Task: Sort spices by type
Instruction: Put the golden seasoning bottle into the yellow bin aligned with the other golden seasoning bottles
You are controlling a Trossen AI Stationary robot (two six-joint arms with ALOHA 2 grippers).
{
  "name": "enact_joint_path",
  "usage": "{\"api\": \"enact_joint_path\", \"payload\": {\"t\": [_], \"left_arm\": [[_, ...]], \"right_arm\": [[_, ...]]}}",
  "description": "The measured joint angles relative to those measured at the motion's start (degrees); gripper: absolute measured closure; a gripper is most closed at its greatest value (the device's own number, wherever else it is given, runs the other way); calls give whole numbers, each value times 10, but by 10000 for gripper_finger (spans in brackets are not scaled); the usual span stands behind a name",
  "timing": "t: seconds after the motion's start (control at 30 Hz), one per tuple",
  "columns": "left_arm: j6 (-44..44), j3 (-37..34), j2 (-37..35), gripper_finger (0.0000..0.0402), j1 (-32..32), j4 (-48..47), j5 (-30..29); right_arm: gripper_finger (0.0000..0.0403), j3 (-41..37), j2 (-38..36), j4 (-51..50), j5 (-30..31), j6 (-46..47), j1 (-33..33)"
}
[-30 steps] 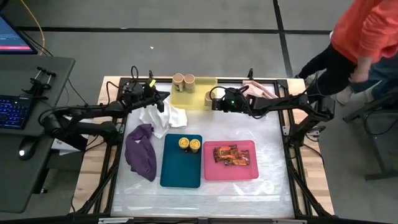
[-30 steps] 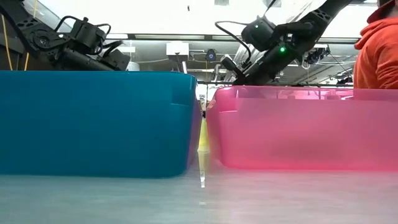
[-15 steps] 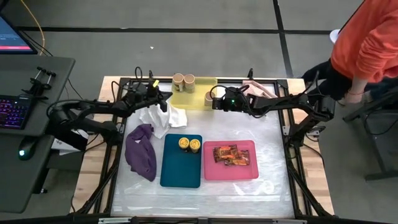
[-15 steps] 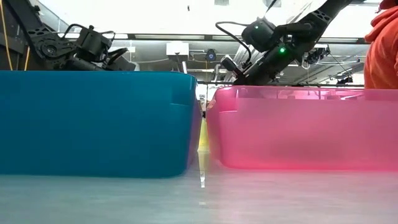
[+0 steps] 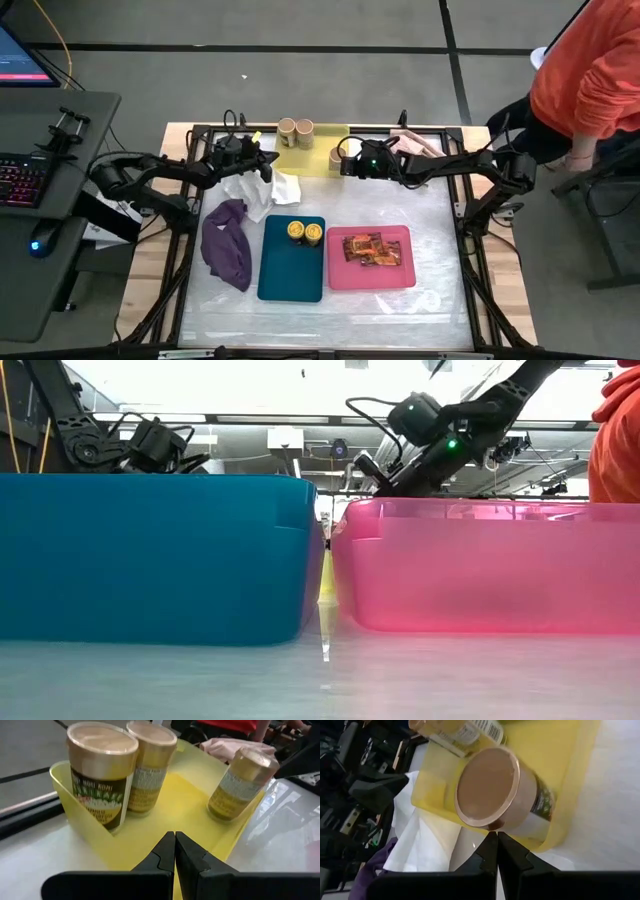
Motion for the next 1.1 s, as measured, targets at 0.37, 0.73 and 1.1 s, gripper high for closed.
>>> {"api": "enact_joint_path", "payload": {"t": [0.37, 0.73, 1.1], "left_arm": [[-1, 0, 17, 402, 0, 21, 0], [0, 0, 17, 402, 0, 20, 0], [0, 0, 17, 402, 0, 19, 0]], "right_arm": [[403, 81, 71, -24, -20, -34, -12], [403, 191, 90, -138, -38, -136, -40], [403, 197, 83, -273, -56, -176, -20]]}}
